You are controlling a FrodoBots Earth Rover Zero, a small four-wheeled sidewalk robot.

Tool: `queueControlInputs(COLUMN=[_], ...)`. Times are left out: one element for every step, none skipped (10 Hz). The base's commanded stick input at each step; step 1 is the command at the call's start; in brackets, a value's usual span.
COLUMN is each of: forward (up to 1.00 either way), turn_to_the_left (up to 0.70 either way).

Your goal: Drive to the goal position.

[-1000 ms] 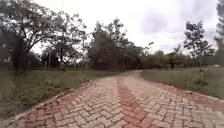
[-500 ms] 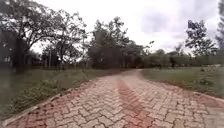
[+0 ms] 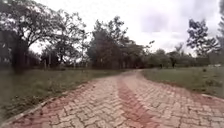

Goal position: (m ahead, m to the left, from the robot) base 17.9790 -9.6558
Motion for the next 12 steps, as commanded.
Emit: queueControlInputs(forward=[0.70, 0.70, 0.70, 0.70, 0.70, 0.70, 0.70, 0.70, 0.70, 0.70, 0.70, 0.70], turn_to_the_left=[0.00, 0.00, 0.00, 0.00, 0.00, 0.00, 0.00, 0.00, 0.00, 0.00, 0.00, 0.00])
